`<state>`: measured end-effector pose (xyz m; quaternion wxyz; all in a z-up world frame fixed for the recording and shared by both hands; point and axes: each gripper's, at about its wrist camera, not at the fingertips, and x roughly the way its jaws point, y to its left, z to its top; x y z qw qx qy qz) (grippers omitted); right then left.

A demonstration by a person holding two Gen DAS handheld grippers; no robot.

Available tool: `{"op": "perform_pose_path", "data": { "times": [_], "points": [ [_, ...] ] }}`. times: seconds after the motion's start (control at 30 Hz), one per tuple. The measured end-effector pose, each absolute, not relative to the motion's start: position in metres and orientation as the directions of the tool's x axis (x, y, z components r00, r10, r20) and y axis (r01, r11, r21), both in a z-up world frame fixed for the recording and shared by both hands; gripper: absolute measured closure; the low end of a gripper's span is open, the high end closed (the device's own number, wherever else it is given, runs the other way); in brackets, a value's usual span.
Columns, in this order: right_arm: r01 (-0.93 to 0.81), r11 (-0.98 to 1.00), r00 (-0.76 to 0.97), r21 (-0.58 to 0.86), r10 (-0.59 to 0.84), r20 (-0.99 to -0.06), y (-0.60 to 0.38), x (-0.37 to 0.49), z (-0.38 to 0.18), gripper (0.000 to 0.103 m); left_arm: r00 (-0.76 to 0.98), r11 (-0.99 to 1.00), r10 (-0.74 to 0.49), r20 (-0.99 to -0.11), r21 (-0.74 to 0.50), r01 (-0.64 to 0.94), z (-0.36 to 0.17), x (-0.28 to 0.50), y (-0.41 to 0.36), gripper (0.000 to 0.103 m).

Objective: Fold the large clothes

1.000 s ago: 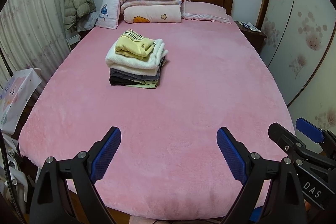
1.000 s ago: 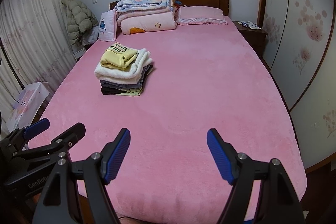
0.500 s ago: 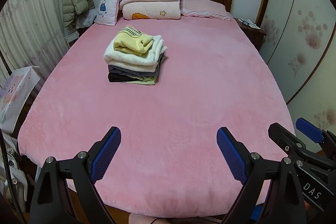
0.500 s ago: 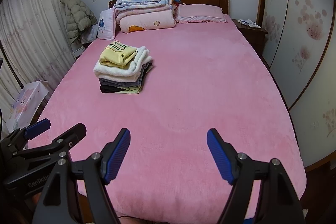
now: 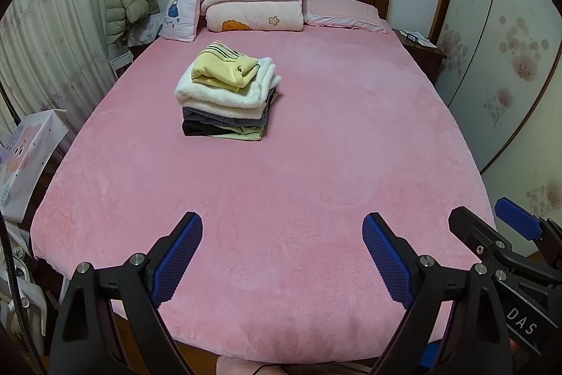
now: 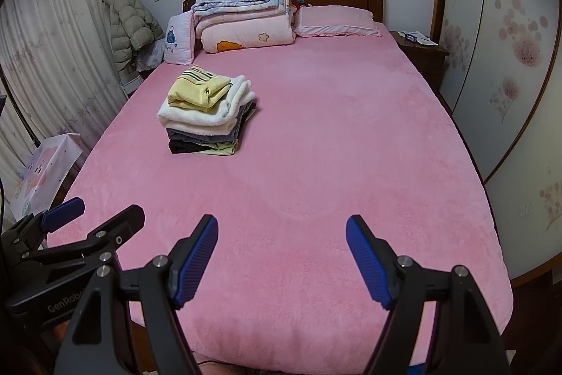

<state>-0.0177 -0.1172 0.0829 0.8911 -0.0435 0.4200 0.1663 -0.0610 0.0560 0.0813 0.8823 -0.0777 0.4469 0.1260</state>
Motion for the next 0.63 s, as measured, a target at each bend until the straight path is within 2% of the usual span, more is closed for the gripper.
{"op": "perform_pose_path", "data": {
  "times": [0.63],
  "points": [
    [-0.33,0.942,0.587,0.062,0.256,-0.768,-0.1153,-0.0202,0.0789,0.027,0.555,0.956,0.139,-0.82,-0.034,-0.29,0.0769,-0.0664,0.0581,0.011]
  ]
}}
